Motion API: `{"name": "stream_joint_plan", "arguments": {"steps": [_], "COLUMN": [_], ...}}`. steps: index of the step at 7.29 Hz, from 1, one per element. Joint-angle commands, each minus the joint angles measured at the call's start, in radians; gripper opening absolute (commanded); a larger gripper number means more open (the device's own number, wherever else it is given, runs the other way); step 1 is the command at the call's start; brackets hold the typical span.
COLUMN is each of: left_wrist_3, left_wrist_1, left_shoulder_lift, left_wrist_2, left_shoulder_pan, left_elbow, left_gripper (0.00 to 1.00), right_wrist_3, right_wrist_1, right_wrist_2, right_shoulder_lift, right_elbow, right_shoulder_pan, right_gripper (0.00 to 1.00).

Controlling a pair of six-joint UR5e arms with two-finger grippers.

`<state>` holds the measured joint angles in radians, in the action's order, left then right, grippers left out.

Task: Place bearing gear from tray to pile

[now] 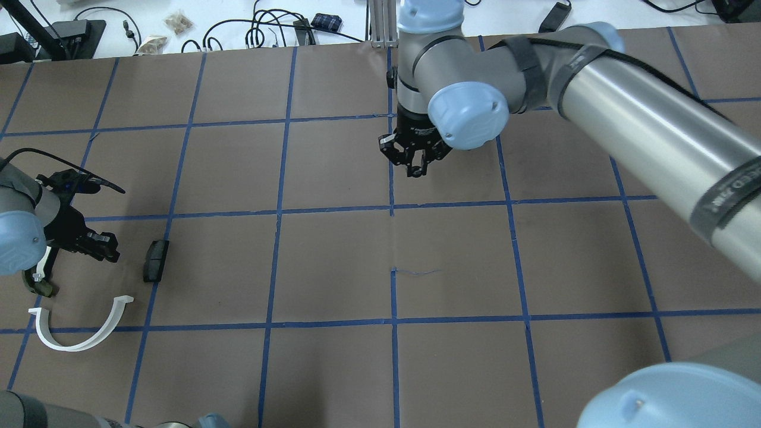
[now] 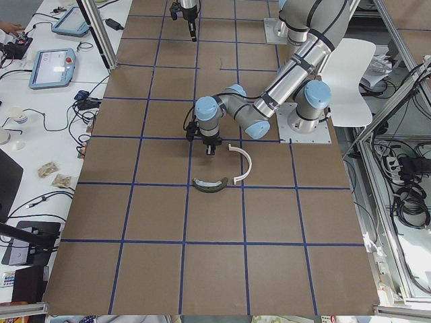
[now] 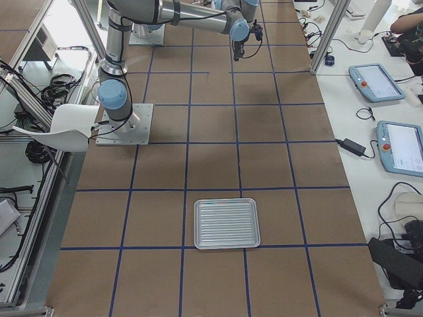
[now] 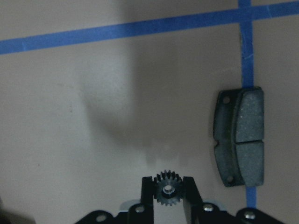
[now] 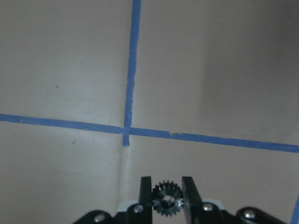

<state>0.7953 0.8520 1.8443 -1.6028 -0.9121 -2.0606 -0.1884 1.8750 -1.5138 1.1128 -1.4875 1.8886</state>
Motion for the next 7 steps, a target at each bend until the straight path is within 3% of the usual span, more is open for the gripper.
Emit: {"name": "stream_joint_plan", "arguments": {"steps": [1, 3, 4, 5, 6, 7], "left_wrist_3": [-0.004, -0.025, -0.048, -0.109, -0.161, -0.268], "left_wrist_1": [-0.056, -0.019, 0.068, 0.123, 0.183, 0.197], "left_shoulder_lift": [0.019, -0.022, -0.033, -0.022, -0.027, -0.046], "left_wrist_2": [0.007, 0.017, 0.018, 0.020, 0.027, 0.026], "left_shoulder_pan": [-0.001, -0.078, -0.140, -0.213, -0.287, -0.342], "left_elbow": [0.011, 0.093, 0.156, 0.239, 0.278, 0.274], "left_gripper": [0.76, 0.80, 0.80, 0.80, 0.80, 0.80], "right_wrist_3": [-0.014, -0.013, -0.005, 0.012, 0.018, 0.027], "right_wrist_1": [0.067, 0.171, 0.185, 0.219, 0.242, 0.237], "right_wrist_2": [-0.005, 0.003, 0.000, 0.003, 0.000, -0.008], "right_shoulder_lift": [-0.085, -0.143, -0.145, -0.148, -0.151, -0.143], "right_elbow": [-0.002, -0.017, -0.028, -0.030, -0.030, -0.019], "right_shoulder_pan": [0.088, 0.106, 0.106, 0.106, 0.104, 0.102], "right_gripper": [0.01, 0.07, 0.21, 0.77, 1.00, 1.00]}}
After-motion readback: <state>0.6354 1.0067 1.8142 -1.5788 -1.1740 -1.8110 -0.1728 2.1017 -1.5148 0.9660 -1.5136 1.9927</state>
